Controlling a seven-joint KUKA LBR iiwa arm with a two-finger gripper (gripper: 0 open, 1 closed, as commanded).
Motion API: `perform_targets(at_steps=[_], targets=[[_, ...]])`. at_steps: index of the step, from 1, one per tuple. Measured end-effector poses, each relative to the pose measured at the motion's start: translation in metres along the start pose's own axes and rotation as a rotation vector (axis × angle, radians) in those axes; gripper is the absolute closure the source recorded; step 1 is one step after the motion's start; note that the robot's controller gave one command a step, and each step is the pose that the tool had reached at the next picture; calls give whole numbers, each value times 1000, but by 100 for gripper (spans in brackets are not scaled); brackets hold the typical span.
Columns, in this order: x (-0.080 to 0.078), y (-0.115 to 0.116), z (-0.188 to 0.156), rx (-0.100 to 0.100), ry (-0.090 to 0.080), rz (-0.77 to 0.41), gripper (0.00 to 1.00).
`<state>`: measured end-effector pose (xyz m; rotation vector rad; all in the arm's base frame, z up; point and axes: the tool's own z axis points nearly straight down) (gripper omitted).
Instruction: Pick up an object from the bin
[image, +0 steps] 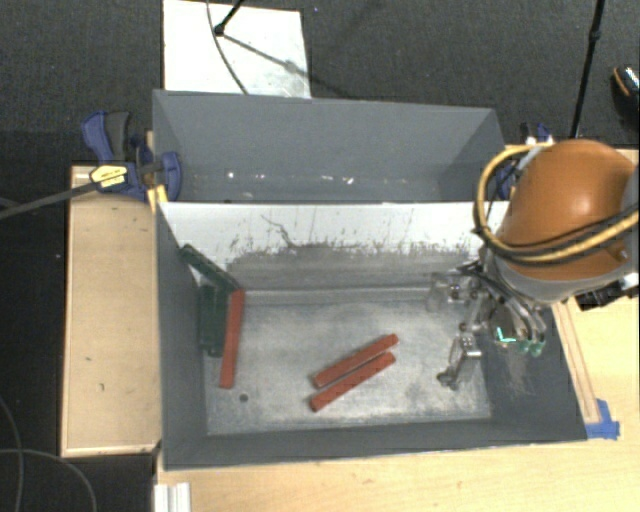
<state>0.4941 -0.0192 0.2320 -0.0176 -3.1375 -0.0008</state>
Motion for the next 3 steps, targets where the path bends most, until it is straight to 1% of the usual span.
perform_targets(at_steps=[1,2,3], targets=[[-17,93,165,-1,0,-322,0],[-29,97,130,1,-11,-367,0],[-27,97,128,1,-10,-503,0]])
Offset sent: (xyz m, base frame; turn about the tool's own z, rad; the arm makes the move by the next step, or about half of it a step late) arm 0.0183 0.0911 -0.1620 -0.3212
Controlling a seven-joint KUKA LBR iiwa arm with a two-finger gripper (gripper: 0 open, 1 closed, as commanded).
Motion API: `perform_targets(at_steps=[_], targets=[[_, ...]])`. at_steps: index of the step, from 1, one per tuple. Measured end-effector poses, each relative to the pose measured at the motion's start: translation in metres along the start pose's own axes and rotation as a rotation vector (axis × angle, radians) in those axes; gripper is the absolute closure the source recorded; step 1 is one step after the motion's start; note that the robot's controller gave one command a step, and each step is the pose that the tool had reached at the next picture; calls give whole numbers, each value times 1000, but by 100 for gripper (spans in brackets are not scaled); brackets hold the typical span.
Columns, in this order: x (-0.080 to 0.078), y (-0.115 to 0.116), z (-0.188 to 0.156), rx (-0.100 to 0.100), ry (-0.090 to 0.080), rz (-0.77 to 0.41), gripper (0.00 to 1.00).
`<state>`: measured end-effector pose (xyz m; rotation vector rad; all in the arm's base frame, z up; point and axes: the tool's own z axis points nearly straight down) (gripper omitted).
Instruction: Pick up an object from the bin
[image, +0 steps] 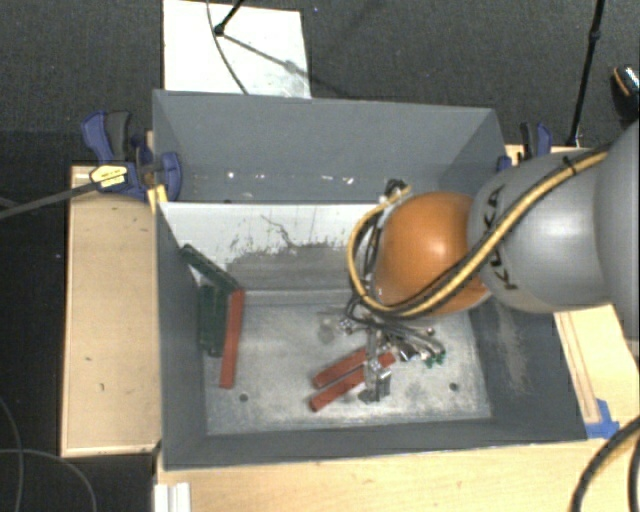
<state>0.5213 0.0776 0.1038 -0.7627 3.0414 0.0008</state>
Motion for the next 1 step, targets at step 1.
perform_targets(at_steps=[1], targets=[[-15,-10,34,0,0,-124,0]])
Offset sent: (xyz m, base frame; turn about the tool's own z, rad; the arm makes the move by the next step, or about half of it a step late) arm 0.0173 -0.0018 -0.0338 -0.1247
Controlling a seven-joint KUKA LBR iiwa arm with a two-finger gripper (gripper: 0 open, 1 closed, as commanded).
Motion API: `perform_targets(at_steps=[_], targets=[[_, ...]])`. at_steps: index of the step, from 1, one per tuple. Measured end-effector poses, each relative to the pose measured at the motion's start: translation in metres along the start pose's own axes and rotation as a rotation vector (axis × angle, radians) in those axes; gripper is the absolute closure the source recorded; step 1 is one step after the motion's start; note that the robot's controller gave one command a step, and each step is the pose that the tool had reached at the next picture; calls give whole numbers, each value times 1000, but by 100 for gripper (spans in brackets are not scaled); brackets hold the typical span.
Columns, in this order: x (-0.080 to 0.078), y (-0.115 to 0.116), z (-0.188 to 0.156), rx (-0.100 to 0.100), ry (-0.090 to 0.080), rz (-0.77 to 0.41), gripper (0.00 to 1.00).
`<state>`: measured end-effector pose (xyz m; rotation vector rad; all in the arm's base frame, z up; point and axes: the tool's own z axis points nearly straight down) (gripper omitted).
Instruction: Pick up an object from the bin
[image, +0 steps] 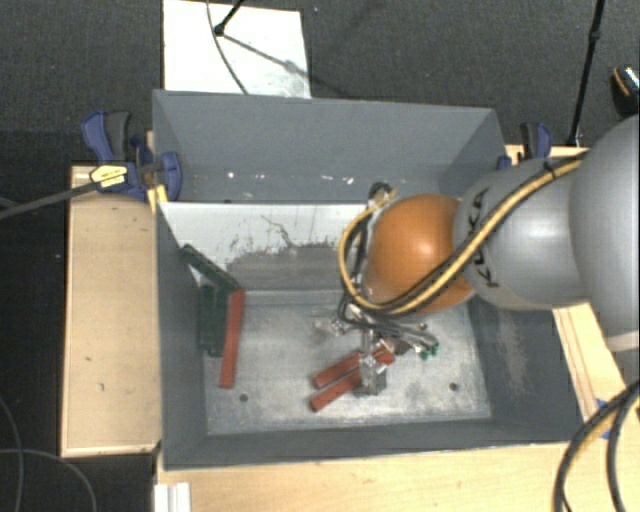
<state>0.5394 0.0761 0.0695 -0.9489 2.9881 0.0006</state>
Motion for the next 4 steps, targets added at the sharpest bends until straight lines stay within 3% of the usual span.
perform_targets(at_steps=[1,2,3,4], targets=[[-1,0,0,0,-2,3,0],[-1,0,-1,0,-2,4,100],[-4,-1,-87,2,-3,10,100],[-6,-2,-128,1,-1,17,100]])
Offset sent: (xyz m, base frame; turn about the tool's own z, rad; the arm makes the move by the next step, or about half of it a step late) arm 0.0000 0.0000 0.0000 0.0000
